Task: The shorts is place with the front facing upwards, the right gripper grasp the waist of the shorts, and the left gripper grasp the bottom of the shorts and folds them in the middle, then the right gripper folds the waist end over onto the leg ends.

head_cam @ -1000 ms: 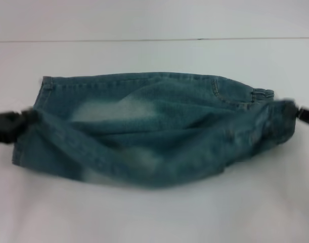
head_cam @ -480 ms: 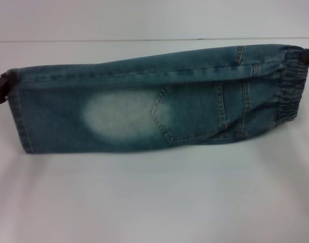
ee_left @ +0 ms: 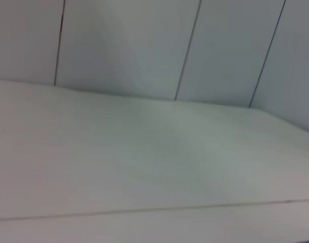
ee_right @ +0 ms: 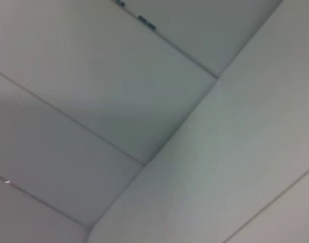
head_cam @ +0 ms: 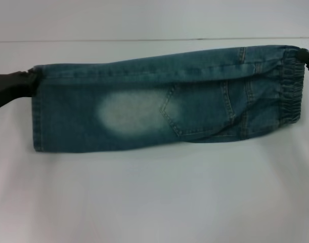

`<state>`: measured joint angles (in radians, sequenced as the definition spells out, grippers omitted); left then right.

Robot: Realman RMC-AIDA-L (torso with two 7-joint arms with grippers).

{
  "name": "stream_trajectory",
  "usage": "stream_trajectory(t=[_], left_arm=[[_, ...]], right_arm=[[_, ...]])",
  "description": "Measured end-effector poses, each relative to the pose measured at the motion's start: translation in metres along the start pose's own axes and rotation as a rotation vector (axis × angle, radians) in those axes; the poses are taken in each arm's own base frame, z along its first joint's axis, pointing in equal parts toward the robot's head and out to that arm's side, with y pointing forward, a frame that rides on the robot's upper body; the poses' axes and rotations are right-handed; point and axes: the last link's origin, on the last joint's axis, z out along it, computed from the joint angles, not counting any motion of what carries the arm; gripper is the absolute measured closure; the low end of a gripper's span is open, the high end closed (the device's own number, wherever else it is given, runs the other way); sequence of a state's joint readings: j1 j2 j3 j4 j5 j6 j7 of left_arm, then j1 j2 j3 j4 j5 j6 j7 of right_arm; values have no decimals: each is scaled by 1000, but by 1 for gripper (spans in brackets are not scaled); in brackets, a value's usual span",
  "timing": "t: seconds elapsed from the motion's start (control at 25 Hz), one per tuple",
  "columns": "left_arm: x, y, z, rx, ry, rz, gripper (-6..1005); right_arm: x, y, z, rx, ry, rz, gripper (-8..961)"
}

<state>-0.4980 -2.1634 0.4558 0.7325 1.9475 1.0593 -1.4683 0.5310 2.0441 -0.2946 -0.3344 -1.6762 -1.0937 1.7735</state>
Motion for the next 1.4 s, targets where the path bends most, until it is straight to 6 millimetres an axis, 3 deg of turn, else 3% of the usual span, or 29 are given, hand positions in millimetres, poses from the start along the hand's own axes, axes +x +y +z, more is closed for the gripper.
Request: stream_trajectory(t=[0.28,0.6,0.72,0.84,1.04,1.28,1.4], left_arm=[[0,6,15,7,-12,-2,874],[7,7,5,-22,34,-9,579],[6,18,-10,-127,75,-20,434],[4,24,-18,-173,99,-30,372],[-3,32,-22,-219,117,-23,267],[-13,39,-21,-252,111,-39,152],[-14,41,-20,-258,111,-38,99]], right_arm=[[1,1,4,11,15,-99,826],[-3,-4,-24,-31,32,-185,519],[2,-9,-39,-30,82,-232,436],[9,-16,-47,-8,124,-246,354],[8,-24,-50,39,146,-252,123],[2,-25,-41,76,155,-234,23],[3,-23,-36,80,184,-224,27]])
